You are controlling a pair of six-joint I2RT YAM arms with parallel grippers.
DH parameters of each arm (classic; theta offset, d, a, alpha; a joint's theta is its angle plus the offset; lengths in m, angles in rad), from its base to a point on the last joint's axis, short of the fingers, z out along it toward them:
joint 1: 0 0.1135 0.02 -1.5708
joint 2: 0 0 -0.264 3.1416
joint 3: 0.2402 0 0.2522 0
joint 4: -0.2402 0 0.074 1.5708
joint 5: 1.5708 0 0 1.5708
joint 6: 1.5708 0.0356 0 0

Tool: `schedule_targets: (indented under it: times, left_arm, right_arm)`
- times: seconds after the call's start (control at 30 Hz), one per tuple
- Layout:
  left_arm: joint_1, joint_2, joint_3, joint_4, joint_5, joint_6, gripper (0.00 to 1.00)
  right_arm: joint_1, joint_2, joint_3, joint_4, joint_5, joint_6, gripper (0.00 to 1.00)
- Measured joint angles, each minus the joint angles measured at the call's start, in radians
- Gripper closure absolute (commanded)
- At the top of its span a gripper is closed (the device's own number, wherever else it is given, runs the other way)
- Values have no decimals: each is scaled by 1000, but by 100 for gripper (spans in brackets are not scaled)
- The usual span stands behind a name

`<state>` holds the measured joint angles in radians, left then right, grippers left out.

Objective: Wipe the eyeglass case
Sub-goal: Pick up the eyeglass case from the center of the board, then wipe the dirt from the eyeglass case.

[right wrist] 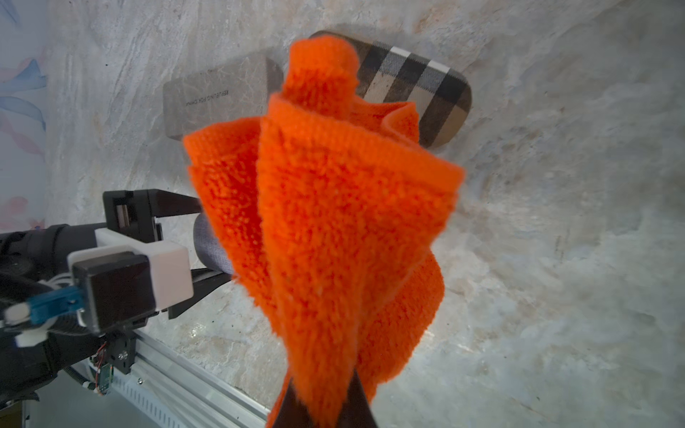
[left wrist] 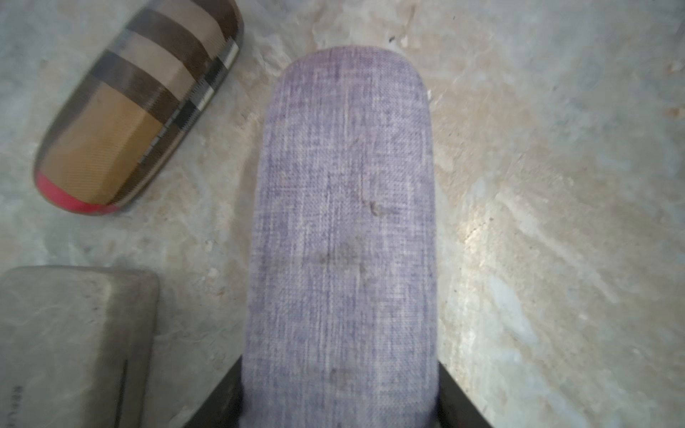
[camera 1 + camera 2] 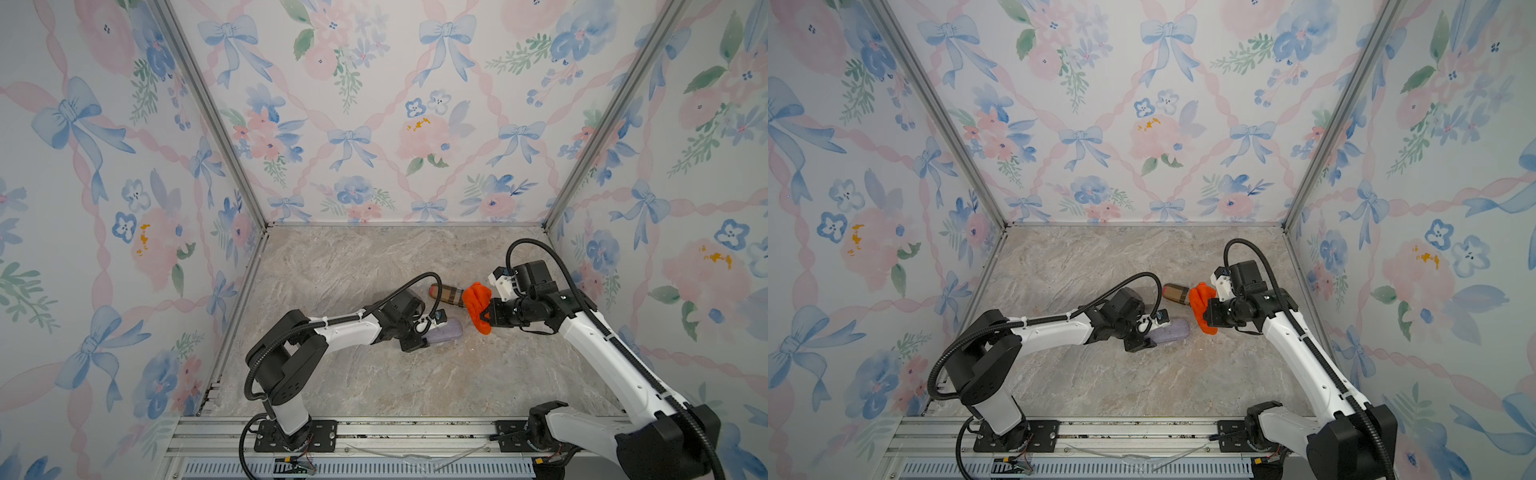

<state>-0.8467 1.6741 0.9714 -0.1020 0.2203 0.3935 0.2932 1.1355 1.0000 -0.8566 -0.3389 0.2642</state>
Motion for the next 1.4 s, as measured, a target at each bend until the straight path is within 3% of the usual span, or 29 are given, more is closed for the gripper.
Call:
schedule_targets:
  times: [0.13, 0.33, 0.63, 0.87, 1.07, 1.3, 1.4]
  left_arm:
    - [-21, -79, 0, 25, -16, -58, 83]
    - [-71, -111, -2, 38, -83, -101, 86]
    - [-107, -193, -66, 78, -162, -134, 88]
    - [-109, -248, -106, 88, -175, -133, 88]
    - [-116, -259, -110, 118, -166, -125, 87]
    - [-115, -272, -121, 132, -150, -126, 87]
    - [-115, -272, -130, 149, -143, -126, 87]
  right_arm:
    - [88, -27, -40, 58, -54, 68, 100]
    - [208, 19, -96, 293, -152, 196, 100]
    - [132, 69, -77, 304, -298, 149, 100]
    - [163, 106, -75, 390, -377, 191, 100]
    - [2, 91, -57, 366, -459, 169, 100]
    - [135, 129, -82, 517, -463, 245, 100]
    - [76, 138, -85, 517, -510, 246, 100]
